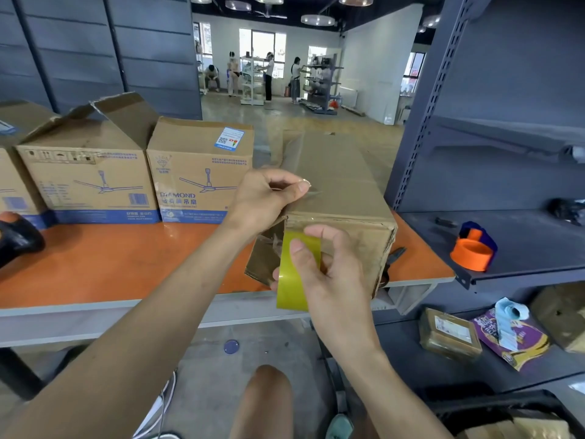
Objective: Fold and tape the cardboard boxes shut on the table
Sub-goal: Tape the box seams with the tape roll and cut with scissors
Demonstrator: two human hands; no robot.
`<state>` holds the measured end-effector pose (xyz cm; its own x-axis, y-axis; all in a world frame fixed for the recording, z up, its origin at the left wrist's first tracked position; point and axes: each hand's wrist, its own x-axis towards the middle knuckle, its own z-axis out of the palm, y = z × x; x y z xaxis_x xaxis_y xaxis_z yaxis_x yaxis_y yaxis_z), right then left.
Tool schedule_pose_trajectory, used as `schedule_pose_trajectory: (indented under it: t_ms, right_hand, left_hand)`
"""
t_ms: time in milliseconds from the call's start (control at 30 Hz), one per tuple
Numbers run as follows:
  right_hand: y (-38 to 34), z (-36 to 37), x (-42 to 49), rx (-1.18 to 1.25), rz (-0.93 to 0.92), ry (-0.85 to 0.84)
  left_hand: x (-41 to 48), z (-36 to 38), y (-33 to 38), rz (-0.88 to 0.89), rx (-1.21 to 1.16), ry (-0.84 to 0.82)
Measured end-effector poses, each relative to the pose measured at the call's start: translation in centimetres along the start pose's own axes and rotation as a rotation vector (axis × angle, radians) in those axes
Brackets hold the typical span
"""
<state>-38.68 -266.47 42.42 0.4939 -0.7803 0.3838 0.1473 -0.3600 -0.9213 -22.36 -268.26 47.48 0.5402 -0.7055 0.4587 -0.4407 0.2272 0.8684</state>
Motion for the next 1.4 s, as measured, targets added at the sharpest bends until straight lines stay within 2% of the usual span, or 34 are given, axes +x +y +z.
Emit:
schedule_pose_trajectory:
  t_ms: [100, 300, 400, 533, 600, 667, 800, 900, 1033, 1167, 1233, 1333, 1400]
  right_hand:
    - [0.0, 0.0, -0.1, 0.003, -0.004, -0.002]
    - [0.2, -0.3, -0.8, -0.002, 0.004, -0.025]
    - [0.3, -0.3, -1.2, 0.004, 0.011, -0.021]
    - [0.4, -0.2, -1.5, -0.001, -0.005, -0.024]
    - [0.5, -0.2, -1.6, 0.01, -0.011, -0.033]
    - [0.6, -0.3, -1.6, 0.025, -0.028, -0.048]
    - [1.1, -0.7, -2.0, 0.032, -0.054, -0.124]
    - [1.0, -0.6, -2.5, -0.024, -0.086, -0.157]
    - [1.0, 0.3, -3.2, -0.047, -0.036, -0.089]
    - [1.6, 0.1, -3.9, 0.104, 0.156, -0.061]
    - [2.1, 0.0, -3.5, 0.096, 0.218, -0.052]
    - [2.6, 0.0, -3.0, 0.091, 0.231, -0.055]
    - [3.1, -0.2, -2.8, -0.007, 0.185, -0.053]
  left_hand:
    - [0.0, 0.1, 0.1, -0.008, 0.002, 0.009]
    - [-0.7, 0.3, -0.5, 0.056, 0.207, 0.035]
    - [-0.7, 0.0, -0.3, 0.072, 0.386, 0.045]
    - [0.1, -1.1, 0.8, -0.018, 0.716, 0.07]
    - [-0.2, -1.1, 1.0, 0.208, 0.697, 0.031]
    - [-1.2, -0.8, 0.8, 0.408, 0.571, -0.106]
    - [-1.7, -1.2, 0.4, 0.285, 0.392, -0.403]
    - [-1.2, -2.2, 0.4, 0.23, 0.373, -0.532]
    - [-1.5, -2.0, 0.1, 0.226, 0.405, -0.541]
    - [-2.0, -2.2, -0.3, 0.296, 0.506, -0.539]
    - [-2.4, -2.2, -0.4, 0.33, 0.543, -0.539]
    - [-2.5, -2.1, -0.3, 0.404, 0.597, -0.498]
    - [-2.5, -2.0, -0.3, 0.458, 0.635, -0.456]
